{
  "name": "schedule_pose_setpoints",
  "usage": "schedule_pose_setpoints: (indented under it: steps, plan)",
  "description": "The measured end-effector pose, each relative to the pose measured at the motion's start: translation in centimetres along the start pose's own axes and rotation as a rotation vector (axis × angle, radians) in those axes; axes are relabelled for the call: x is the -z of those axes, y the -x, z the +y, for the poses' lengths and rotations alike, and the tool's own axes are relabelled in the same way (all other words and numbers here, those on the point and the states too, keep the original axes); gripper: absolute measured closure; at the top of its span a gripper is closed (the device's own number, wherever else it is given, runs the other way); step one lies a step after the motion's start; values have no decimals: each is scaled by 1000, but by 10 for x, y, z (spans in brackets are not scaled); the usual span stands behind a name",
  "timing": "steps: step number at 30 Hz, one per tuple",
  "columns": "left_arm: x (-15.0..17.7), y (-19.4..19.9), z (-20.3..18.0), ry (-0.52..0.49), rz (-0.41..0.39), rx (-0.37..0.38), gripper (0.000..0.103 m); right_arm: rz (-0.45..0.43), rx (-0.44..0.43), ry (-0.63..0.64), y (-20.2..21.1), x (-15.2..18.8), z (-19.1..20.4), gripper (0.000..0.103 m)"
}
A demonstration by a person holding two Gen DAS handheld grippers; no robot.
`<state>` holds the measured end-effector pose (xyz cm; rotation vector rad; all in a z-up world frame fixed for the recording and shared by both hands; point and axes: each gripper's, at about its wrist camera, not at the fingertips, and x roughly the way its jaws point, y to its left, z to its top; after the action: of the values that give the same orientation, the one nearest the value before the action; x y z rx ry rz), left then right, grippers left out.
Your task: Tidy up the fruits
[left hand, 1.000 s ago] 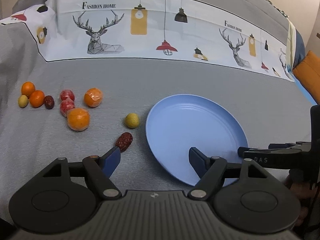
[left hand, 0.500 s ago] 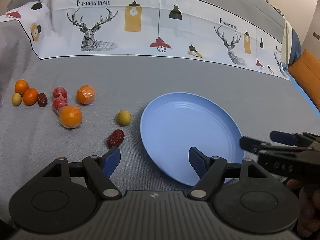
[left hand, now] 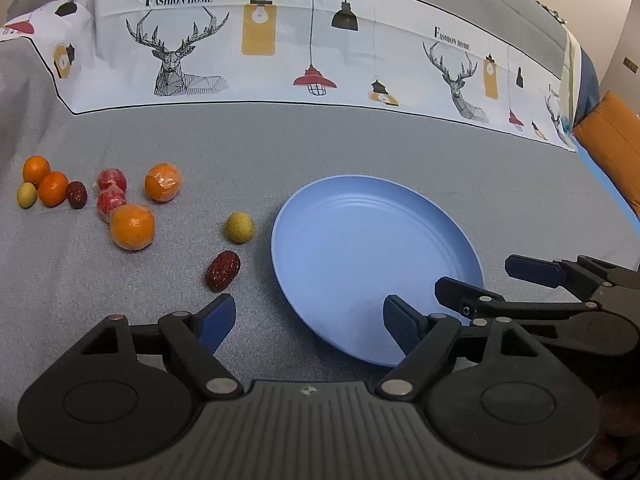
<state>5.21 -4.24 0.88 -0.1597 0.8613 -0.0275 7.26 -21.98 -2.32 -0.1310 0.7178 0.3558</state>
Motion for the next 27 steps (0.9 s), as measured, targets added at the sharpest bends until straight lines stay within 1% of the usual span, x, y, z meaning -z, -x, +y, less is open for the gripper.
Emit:
schedule_pose_setpoints:
  steps: [13, 27]
  plan:
    - [0, -1, 0, 16, 6, -2, 18, 3, -22, -4, 0, 1, -2, 22]
    - [0, -1, 0, 20, 10, -4, 18, 9, -21, 3, -3, 1, 0, 22]
